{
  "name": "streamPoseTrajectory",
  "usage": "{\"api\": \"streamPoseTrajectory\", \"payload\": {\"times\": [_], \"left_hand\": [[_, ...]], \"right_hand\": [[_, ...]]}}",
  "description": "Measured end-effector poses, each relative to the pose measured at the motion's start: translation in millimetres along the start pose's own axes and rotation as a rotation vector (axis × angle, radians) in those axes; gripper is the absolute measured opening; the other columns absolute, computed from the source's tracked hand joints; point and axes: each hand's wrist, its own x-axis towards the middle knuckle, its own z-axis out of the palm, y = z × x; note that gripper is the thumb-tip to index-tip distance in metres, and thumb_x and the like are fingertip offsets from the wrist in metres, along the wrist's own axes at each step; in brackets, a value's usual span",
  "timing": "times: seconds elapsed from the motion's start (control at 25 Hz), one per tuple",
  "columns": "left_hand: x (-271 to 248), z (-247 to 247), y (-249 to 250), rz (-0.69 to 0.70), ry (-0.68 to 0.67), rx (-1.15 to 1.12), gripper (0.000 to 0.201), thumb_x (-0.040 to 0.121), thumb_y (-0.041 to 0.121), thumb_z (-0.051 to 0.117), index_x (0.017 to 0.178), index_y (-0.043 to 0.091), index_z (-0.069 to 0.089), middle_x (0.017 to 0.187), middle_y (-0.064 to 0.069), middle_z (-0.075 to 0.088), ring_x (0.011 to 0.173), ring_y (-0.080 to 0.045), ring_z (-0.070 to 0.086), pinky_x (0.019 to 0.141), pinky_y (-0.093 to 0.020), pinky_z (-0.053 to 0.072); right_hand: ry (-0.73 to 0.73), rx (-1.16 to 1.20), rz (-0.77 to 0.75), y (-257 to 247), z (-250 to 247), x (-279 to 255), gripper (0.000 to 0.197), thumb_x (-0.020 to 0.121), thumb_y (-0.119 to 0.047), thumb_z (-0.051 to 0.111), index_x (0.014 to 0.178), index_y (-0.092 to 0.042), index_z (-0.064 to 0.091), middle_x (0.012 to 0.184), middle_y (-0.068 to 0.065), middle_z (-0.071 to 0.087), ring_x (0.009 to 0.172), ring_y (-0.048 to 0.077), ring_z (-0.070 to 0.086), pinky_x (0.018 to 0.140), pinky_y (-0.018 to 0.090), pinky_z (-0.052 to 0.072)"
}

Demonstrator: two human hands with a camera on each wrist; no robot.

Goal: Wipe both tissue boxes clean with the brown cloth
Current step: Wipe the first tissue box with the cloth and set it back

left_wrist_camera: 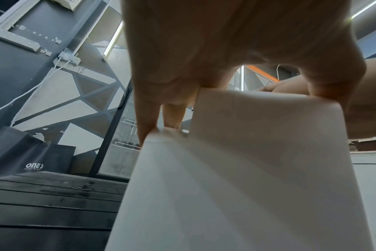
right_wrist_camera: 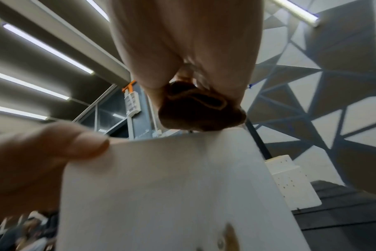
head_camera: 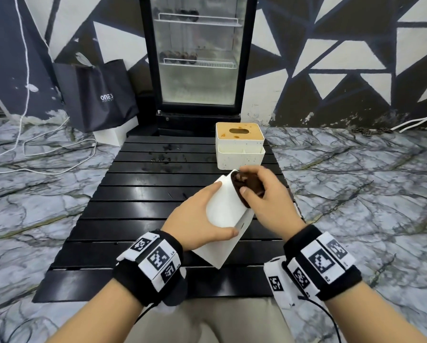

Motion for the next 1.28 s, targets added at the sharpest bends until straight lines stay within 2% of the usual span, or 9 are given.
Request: {"api": "streamPoseTrajectory", "payload": {"times": [0.12,0.24,0.4,0.56,0.92,1.04,1.16,1.2,1.28], "left_hand": [[-0.2,0.1,2.6,0.03,0.012,-0.066,0.08,0.055,0.047,0.075,0.128,0.047,0.041,0.12,0.022,0.057,0.111,-0.001,0.053,0.095,-0.034,0.046],[-0.3,-0.3,4.1,0.055,0.018,-0.084,0.068,0.058,0.039,0.077,0.117,0.047,0.046,0.109,0.02,0.06,0.102,-0.003,0.057,0.09,-0.036,0.049],[-0.6,-2.9,2.5,0.062,0.014,-0.012,0.084,0.061,0.043,0.078,0.13,0.055,0.031,0.123,0.028,0.051,0.112,0.0,0.05,0.096,-0.028,0.044],[-0.2,-3.1,-0.9,0.041,-0.002,0.052,0.102,0.063,0.049,0.077,0.144,0.046,0.015,0.143,0.027,0.034,0.129,-0.001,0.037,0.103,-0.023,0.034],[1.2,-4.6,-0.9,0.027,-0.049,0.121,0.106,0.061,0.055,0.074,0.147,0.039,0.015,0.151,0.023,0.024,0.137,-0.004,0.028,0.111,-0.027,0.028],[2.0,-18.1,-12.0,0.079,-0.161,0.091,0.108,0.049,0.06,0.067,0.143,0.046,0.016,0.144,0.034,0.021,0.137,0.002,0.025,0.111,-0.022,0.022],[3.5,-39.6,-25.4,0.143,-0.292,0.121,0.101,0.049,0.063,0.069,0.132,0.063,0.011,0.143,0.042,0.009,0.137,0.012,0.014,0.118,-0.031,0.013],[4.8,-48.2,-31.3,0.136,-0.303,0.097,0.102,0.048,0.062,0.072,0.129,0.066,0.01,0.145,0.039,0.01,0.137,0.012,0.015,0.118,-0.03,0.014],[4.3,-66.6,-43.6,0.106,-0.283,0.052,0.105,0.045,0.059,0.078,0.127,0.067,0.013,0.144,0.035,0.018,0.131,0.017,0.021,0.109,-0.009,0.017]], "right_hand": [[-0.13,-0.2,-0.138,0.5,18.2,-8.7,0.037,0.08,-0.004,0.055,0.112,-0.022,0.056,0.11,-0.011,0.053,0.107,0.008,0.044,0.091,0.007,0.028],[-0.19,-0.228,-0.181,4.4,20.5,-7.4,0.036,0.081,-0.01,0.049,0.115,-0.022,0.055,0.115,-0.008,0.055,0.113,0.009,0.042,0.097,0.009,0.024],[-0.192,-0.209,-0.145,13.4,12.3,2.4,0.036,0.084,-0.014,0.048,0.117,-0.026,0.056,0.117,-0.014,0.053,0.113,0.002,0.038,0.096,0.011,0.025],[-0.156,-0.253,-0.112,21.0,10.7,16.9,0.035,0.087,-0.01,0.051,0.119,-0.024,0.056,0.12,-0.009,0.054,0.114,0.007,0.038,0.097,0.02,0.027],[-0.089,-0.234,0.07,27.3,5.6,45.6,0.034,0.091,-0.01,0.046,0.123,-0.019,0.053,0.124,0.001,0.052,0.117,0.018,0.045,0.095,0.021,0.032],[-0.105,-0.196,0.166,30.1,-7.5,51.8,0.034,0.091,-0.01,0.046,0.123,-0.019,0.054,0.123,0.002,0.053,0.112,0.014,0.048,0.084,0.012,0.029],[-0.144,-0.153,0.18,30.9,-14.6,45.5,0.033,0.091,-0.009,0.048,0.121,-0.019,0.055,0.122,-0.002,0.054,0.107,0.008,0.047,0.086,0.011,0.029],[-0.161,-0.121,0.187,30.9,-15.7,41.5,0.033,0.091,-0.008,0.048,0.121,-0.019,0.056,0.121,-0.002,0.055,0.108,0.008,0.048,0.088,0.013,0.031],[-0.183,-0.056,0.181,29.2,-19.8,30.7,0.031,0.09,-0.006,0.049,0.117,-0.02,0.057,0.118,-0.003,0.057,0.109,0.01,0.052,0.09,0.016,0.036]]}}
